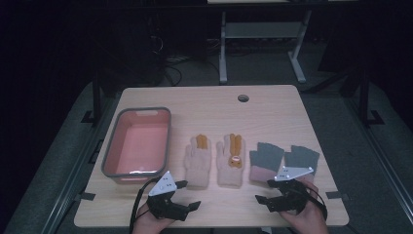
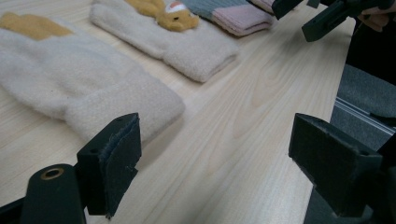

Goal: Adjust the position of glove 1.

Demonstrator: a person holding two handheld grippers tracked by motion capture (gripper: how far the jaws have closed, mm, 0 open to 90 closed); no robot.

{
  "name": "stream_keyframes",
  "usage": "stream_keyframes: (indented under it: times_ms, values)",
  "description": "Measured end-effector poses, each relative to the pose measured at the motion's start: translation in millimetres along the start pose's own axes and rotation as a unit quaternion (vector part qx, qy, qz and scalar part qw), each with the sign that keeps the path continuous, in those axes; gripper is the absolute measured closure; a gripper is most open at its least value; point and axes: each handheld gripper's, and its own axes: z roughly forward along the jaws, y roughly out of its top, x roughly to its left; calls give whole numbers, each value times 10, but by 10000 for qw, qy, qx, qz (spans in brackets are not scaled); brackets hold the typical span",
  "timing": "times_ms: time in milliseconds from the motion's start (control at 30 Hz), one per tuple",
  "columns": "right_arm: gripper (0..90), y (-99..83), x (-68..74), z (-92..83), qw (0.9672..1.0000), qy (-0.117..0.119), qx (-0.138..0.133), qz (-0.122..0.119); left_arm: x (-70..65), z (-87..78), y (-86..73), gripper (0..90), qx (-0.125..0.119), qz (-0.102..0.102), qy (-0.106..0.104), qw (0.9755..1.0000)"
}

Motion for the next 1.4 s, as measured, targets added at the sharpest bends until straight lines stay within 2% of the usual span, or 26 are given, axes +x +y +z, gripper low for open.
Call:
stream_keyframes:
  times_ms: [167,367,600,667,833,867,1167,1267,1400]
  values:
    - [269,11,0,-1,10000,54,-9,25,10,-3,-10,170,-7,-69,-1,10000]
    - [269,94,-2,-26,9999,69,-129,-3,-5,-33,-13,170,-31,-27,30,10000]
    - [268,244,-21,-39,9999,106,1,-11,-6,-51,1,170,-76,-36,70,9999]
    - [269,319,-10,-42,9998,126,56,-131,4,-60,-2,170,-85,-74,87,9999]
    - [268,443,0,-31,9995,145,160,-226,39,-100,-2,170,-150,-191,95,9997]
    - [269,522,9,-28,9993,160,182,-294,39,-114,6,170,-161,-169,113,9997]
    - [272,829,56,15,9975,194,307,-600,41,-134,26,170,-214,-85,148,9996]
    - [288,984,84,66,9964,195,350,-754,31,-126,22,170,-175,-21,158,9997]
    - [291,1115,79,139,9955,204,412,-830,25,-132,26,170,-227,-31,165,9996]
